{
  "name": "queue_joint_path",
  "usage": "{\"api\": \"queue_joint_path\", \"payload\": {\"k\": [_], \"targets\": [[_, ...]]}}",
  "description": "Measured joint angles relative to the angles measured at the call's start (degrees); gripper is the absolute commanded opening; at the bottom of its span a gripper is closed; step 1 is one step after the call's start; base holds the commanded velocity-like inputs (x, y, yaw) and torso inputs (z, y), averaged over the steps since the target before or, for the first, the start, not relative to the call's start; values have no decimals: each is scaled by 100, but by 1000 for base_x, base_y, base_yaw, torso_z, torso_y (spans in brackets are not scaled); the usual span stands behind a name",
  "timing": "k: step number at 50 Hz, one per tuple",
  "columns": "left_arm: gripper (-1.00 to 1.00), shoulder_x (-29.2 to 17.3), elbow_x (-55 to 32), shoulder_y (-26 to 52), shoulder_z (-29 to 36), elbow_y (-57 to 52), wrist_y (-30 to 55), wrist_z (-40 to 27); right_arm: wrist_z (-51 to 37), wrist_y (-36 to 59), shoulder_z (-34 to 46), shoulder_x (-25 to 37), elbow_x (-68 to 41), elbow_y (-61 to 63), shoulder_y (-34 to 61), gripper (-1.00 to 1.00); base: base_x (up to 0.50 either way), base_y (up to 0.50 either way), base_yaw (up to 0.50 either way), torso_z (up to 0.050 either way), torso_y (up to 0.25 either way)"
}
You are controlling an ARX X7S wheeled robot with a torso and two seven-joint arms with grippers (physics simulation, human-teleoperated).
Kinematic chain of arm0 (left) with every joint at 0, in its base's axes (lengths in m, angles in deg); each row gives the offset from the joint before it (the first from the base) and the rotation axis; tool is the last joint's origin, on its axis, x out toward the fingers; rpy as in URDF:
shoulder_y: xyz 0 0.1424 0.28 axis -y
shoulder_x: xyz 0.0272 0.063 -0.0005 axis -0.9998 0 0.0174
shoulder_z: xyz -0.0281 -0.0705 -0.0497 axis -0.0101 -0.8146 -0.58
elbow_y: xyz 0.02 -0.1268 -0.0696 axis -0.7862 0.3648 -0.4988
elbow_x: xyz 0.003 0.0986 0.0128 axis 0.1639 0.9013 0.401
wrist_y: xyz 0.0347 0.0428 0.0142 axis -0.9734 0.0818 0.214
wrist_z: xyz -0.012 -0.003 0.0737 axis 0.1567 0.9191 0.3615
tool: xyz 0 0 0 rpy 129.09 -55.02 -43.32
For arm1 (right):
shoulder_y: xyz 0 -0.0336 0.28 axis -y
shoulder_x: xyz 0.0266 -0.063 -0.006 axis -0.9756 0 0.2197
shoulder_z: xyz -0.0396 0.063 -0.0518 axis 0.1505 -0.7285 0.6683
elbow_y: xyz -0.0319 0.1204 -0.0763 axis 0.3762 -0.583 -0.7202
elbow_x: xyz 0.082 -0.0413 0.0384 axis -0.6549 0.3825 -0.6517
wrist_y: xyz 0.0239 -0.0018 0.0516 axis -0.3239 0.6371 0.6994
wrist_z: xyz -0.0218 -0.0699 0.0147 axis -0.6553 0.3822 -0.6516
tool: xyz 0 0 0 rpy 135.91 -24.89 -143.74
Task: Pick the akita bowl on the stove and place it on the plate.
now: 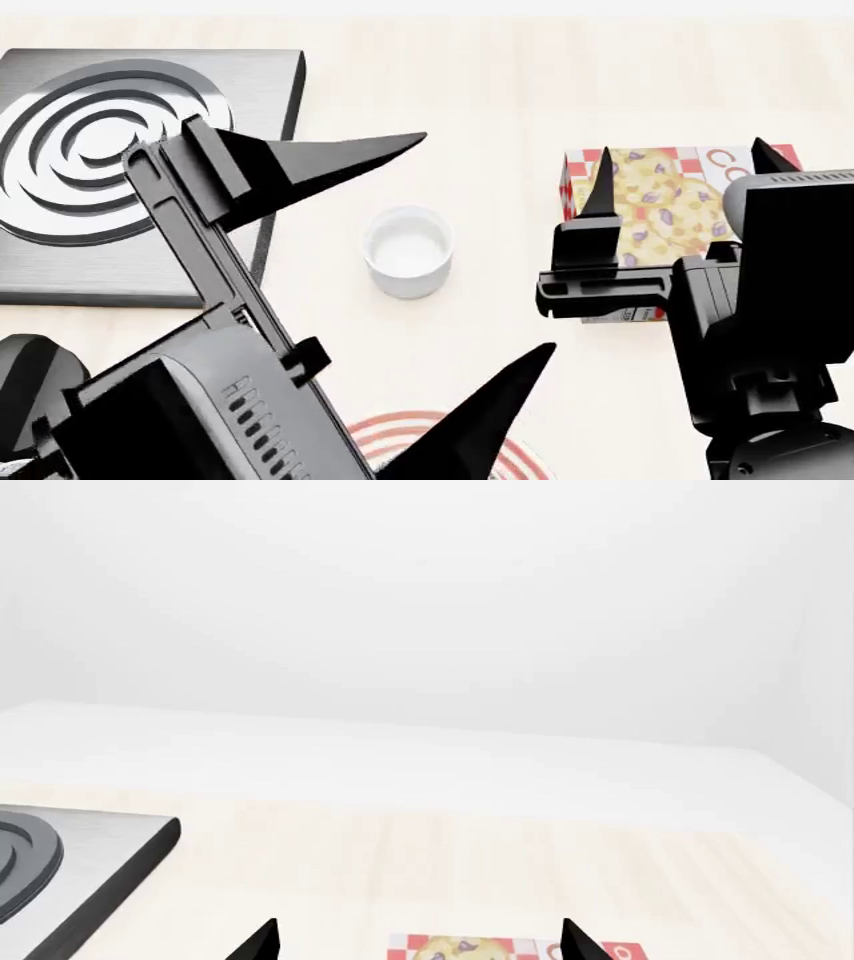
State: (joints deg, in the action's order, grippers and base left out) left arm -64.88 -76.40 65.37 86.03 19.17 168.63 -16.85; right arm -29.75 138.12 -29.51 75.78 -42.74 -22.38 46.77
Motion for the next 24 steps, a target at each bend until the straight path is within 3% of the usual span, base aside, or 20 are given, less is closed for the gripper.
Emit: {"api": "queue_joint_path", "payload": {"k": [24], "targets": [[100,246,-535,-128,-1393,58,351,-117,-19,-25,22,23,-20,-9,3,100,0,0,0,0,0]]}}
